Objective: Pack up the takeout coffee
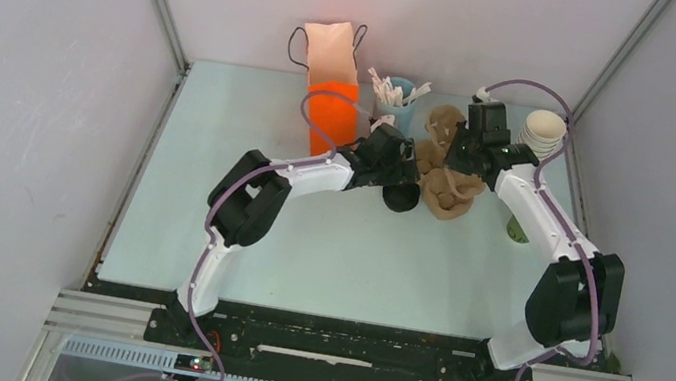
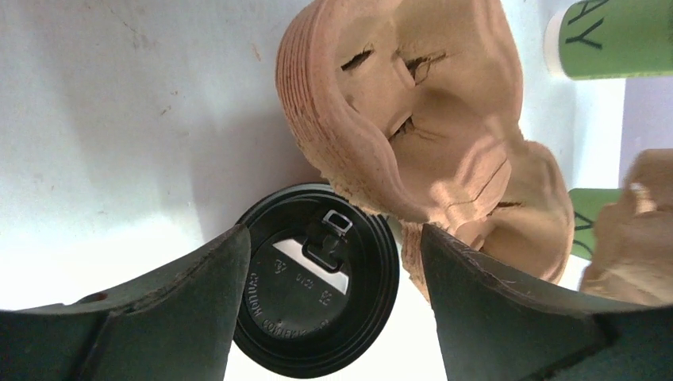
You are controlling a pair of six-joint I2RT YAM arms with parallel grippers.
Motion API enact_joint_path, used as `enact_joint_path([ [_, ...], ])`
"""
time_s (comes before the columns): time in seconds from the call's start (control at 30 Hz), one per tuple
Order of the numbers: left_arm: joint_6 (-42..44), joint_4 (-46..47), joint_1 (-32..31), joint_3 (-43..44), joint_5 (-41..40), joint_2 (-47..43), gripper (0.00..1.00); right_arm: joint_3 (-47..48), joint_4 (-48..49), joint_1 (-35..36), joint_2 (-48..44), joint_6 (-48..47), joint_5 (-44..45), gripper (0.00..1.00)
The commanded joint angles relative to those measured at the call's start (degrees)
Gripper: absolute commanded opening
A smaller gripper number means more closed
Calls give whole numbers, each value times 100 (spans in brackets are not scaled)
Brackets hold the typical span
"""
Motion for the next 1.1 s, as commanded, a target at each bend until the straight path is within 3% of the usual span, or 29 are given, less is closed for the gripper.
enact_joint_path([
  [0.0,501,-192,-108,295,-19,-477,85,-134,-168,-213,-609,-251,126,0],
  [0.17,888,-200,-322,79,266,-1398,92,-552,-217,-388,-1265,-589,-403,0],
  [0.33,1111,-200,-560,-760,500,-2812,95,-1122,-192,-177,-1918,-820,-818,0],
  [0.47,1259,-452,-566,-1758,391,-4276,98,-1519,-108,542,-2483,-1207,-889,0],
  [0.57,1490,-1325,-552,-2006,359,-4979,96,-1720,8,1434,-2787,-1469,-678,0],
  [0.67,1646,-2308,-551,-2003,167,-5264,93,-1790,74,2381,-2943,-1762,-278,0],
  [0.8,1711,-3201,-567,-2172,-201,-5576,76,-1788,182,3507,-2907,-1885,591,0],
  [1.07,1580,-3298,-560,-2808,-807,-6211,57,-1785,193,4375,-2518,-1750,1229,0],
])
